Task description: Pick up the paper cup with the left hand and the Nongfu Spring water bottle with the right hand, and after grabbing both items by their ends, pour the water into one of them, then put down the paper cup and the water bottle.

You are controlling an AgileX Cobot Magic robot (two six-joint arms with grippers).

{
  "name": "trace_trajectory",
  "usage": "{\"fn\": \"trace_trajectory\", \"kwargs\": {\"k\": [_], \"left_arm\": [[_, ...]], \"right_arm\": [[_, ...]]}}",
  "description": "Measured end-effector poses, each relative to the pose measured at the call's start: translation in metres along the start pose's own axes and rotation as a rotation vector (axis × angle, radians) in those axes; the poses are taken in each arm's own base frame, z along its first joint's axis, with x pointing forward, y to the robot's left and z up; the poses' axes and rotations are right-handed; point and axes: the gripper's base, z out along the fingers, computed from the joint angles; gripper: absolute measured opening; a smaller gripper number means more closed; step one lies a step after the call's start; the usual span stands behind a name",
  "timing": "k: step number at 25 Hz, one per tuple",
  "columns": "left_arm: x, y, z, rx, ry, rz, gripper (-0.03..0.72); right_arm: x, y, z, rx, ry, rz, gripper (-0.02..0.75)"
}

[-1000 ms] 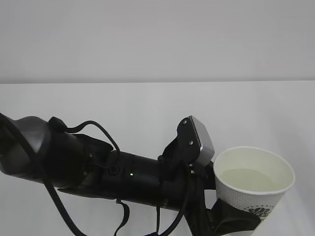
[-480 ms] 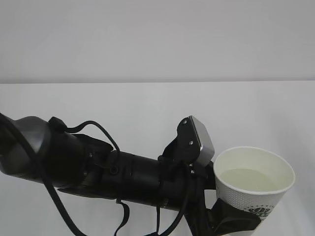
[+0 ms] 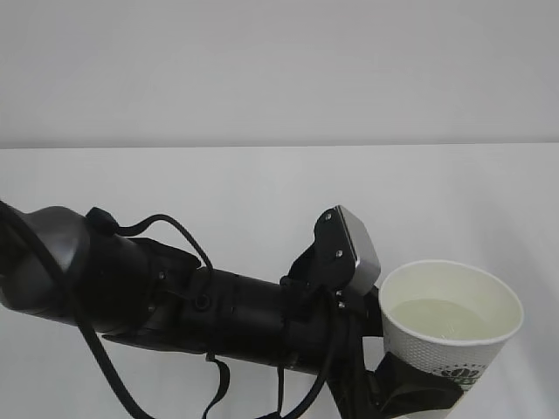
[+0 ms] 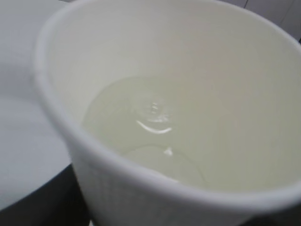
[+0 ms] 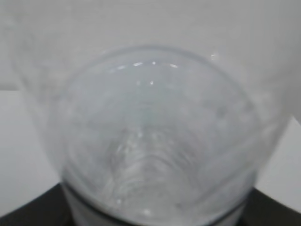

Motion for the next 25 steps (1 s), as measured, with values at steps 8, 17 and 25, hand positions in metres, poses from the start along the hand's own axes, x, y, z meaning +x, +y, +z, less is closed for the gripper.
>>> {"fn": "trace_trajectory", "kwargs": {"k": [8,17,25], "left_arm": [[0.0,0.0,0.0,0.0,0.0,0.0,0.524],[0.0,0.0,0.0,0.0,0.0,0.0,0.522],[0.0,0.0,0.0,0.0,0.0,0.0,0.522]], "right_arm": [[0.008,0.007,0.015,-0.057,0.027,-0.029,0.404],[0.021,0.015,0.039,-0.106,0.046,-0.044,0.404],[0.035,0.021,0.055,-0.135,0.061,-0.049,0.404]]}}
